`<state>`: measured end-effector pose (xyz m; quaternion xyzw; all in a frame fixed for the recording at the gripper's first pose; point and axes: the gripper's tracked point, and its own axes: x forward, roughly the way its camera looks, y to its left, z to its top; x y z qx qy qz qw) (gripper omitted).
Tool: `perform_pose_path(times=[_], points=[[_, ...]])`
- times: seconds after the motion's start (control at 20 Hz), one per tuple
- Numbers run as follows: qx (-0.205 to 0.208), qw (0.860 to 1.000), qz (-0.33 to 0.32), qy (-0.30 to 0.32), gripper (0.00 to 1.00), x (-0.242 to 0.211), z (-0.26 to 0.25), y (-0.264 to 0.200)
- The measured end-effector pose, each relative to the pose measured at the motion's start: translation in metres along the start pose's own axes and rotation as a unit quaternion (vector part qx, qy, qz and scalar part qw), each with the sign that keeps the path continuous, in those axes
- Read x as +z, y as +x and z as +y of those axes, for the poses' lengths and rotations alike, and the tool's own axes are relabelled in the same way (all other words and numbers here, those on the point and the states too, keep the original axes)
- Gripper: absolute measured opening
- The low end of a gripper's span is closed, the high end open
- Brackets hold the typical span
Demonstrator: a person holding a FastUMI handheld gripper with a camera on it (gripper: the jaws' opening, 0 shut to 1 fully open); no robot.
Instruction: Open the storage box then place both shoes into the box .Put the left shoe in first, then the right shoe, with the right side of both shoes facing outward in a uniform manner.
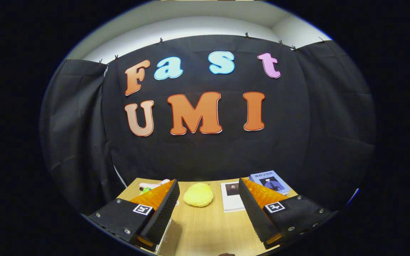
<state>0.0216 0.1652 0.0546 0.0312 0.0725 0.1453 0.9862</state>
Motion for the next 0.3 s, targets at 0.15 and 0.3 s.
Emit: perform_pose_path(times=[0.15,0.3], points=[[-0.025,1.000,-0.014,0.010,0.98,0.013,-0.037,-0.015],[-0.061,0.998,-0.021,0.007,0.98,0.017,-0.075,-0.028]])
